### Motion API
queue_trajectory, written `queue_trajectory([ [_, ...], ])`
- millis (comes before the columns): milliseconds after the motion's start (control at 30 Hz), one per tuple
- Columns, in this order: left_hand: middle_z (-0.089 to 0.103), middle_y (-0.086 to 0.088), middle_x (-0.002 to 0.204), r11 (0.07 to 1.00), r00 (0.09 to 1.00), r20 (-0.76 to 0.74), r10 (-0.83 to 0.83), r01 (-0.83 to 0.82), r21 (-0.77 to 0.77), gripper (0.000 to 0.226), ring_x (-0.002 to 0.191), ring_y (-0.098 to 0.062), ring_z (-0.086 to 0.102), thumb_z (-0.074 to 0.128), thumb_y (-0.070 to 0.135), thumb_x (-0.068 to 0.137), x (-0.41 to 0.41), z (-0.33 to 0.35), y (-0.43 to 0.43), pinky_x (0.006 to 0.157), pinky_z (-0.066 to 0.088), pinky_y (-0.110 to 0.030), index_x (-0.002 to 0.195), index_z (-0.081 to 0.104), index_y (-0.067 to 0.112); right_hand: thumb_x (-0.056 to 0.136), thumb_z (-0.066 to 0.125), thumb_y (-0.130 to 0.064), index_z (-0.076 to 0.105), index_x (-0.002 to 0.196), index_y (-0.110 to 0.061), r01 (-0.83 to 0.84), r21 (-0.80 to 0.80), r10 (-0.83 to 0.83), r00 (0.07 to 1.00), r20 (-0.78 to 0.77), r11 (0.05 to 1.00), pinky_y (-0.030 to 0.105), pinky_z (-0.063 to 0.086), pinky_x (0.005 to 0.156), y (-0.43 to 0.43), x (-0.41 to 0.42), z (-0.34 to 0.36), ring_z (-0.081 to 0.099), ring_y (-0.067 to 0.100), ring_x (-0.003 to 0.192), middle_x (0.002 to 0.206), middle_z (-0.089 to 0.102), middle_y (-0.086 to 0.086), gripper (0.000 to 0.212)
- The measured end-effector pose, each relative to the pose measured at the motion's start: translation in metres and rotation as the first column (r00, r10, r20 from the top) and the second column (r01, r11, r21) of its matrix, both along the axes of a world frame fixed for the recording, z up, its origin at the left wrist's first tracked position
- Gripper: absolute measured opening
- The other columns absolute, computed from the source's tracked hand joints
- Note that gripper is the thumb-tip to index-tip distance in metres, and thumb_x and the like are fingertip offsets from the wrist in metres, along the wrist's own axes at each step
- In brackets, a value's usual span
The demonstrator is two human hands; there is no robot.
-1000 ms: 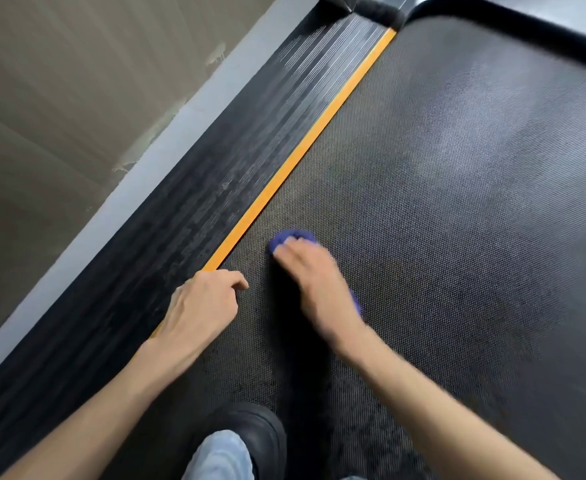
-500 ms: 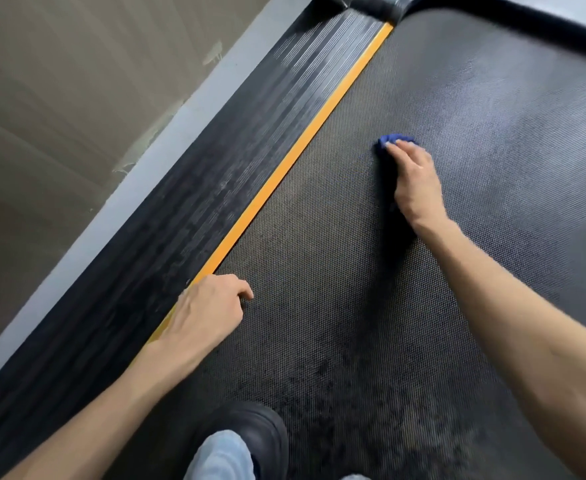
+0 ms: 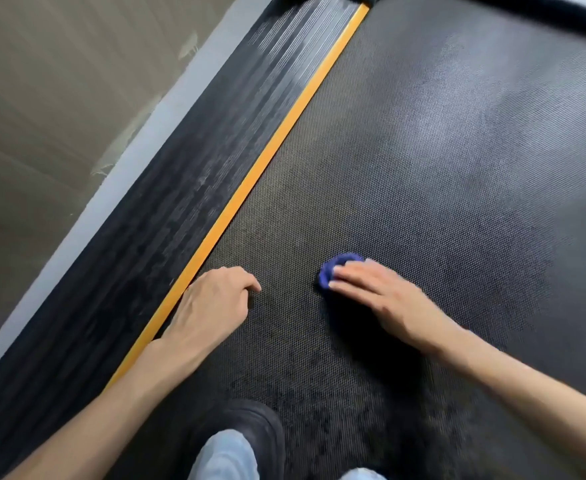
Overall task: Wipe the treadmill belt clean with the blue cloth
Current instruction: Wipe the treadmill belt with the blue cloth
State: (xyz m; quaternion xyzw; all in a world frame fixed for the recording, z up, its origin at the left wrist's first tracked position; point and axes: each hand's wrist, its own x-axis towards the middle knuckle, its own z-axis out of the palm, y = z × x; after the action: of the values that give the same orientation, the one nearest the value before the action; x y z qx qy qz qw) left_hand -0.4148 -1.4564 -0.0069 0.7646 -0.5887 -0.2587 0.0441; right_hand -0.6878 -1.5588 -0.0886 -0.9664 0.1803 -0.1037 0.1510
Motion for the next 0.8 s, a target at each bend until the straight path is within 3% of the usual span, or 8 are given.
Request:
queue_trajectory([
  [33,0.069,0.003,0.106,1.000,1.000,-0.012,0.004,-0.004,-0.005,0.035,0.103,-0.019,0.061,0.041,0.006,0.085,-0.001,0.000,0.001,0.092,0.049,-0.035,0.095,0.072,0.021,0.094,0.034,-0.010,0.046,0.137,-0.016,0.229,-0.026,-0.229,0.973,0.012,0.973,0.046,0.024,0.114,-0.042,-0.012,0.000,0.037,0.024,0.134,0.142,0.044,0.005,0.044],
  [100,0.069,0.005,0.109,1.000,0.999,-0.037,-0.001,0.001,-0.008,0.034,0.105,-0.017,0.061,0.043,0.006,0.084,-0.005,0.000,0.002,0.093,0.048,-0.033,0.094,0.072,0.020,0.087,0.041,-0.003,0.050,0.133,-0.010,0.614,0.019,-0.614,0.789,0.007,0.789,0.048,0.025,0.112,-0.112,-0.034,0.010,0.043,0.034,0.127,0.136,0.049,0.014,0.047],
  [200,0.066,0.007,0.115,0.999,0.996,-0.076,-0.042,0.042,-0.003,0.036,0.112,-0.013,0.058,0.046,0.000,0.083,-0.012,0.000,0.001,0.099,0.045,-0.032,0.098,0.072,0.021,0.087,0.040,-0.003,0.053,0.130,-0.004,0.839,0.107,-0.845,0.533,0.033,0.534,0.039,0.027,0.111,-0.130,-0.019,0.019,0.044,0.036,0.123,0.133,0.050,0.018,0.045],
  [267,0.065,0.006,0.118,0.998,0.992,-0.107,-0.064,0.062,-0.024,0.037,0.116,-0.012,0.056,0.046,-0.002,0.084,-0.020,0.000,-0.003,0.103,0.041,-0.030,0.101,0.071,0.019,0.086,0.044,0.000,0.055,0.127,-0.004,0.791,0.095,-0.796,0.596,0.100,0.604,0.044,0.031,0.109,-0.083,0.007,0.014,0.047,0.033,0.121,0.131,0.053,0.015,0.042],
  [400,0.064,0.004,0.119,0.991,0.987,-0.115,-0.109,0.099,-0.088,0.042,0.115,-0.013,0.056,0.036,0.008,0.081,-0.036,0.002,-0.015,0.103,0.038,-0.026,0.104,0.070,0.014,0.080,0.046,-0.014,0.055,0.129,-0.012,0.354,0.160,-0.360,0.933,0.006,0.921,0.041,0.026,0.111,0.076,0.033,0.013,0.042,0.021,0.128,0.136,0.051,0.005,0.050],
  [567,0.066,0.001,0.117,0.981,0.978,-0.134,-0.163,0.146,-0.125,0.046,0.112,-0.015,0.058,0.034,0.012,0.075,-0.049,0.001,-0.029,0.101,0.040,-0.025,0.102,0.071,0.012,0.086,0.041,-0.022,0.040,0.139,-0.023,0.015,0.161,0.002,0.994,-0.105,0.987,0.033,0.021,0.114,0.119,-0.005,0.011,0.036,0.013,0.133,0.143,0.044,-0.004,0.053],
  [667,0.065,0.000,0.118,0.976,0.972,-0.139,-0.192,0.174,-0.130,0.047,0.115,-0.015,0.057,0.033,0.011,0.075,-0.060,-0.003,-0.037,0.103,0.034,-0.023,0.104,0.070,0.013,0.085,0.040,-0.009,0.043,0.137,-0.018,0.242,0.110,-0.239,0.970,-0.044,0.964,0.036,0.018,0.115,0.055,-0.041,0.006,0.038,0.019,0.132,0.140,0.047,0.002,0.053],
  [800,0.063,-0.002,0.121,0.967,0.959,-0.163,-0.231,0.208,-0.147,0.046,0.119,-0.017,0.054,0.035,0.007,0.074,-0.078,-0.008,-0.047,0.107,0.031,-0.026,0.107,0.068,0.011,0.083,0.043,-0.008,0.051,0.132,-0.010,0.750,0.093,-0.751,0.660,-0.033,0.655,0.045,0.024,0.112,-0.060,-0.090,0.008,0.042,0.033,0.127,0.135,0.050,0.012,0.049],
])
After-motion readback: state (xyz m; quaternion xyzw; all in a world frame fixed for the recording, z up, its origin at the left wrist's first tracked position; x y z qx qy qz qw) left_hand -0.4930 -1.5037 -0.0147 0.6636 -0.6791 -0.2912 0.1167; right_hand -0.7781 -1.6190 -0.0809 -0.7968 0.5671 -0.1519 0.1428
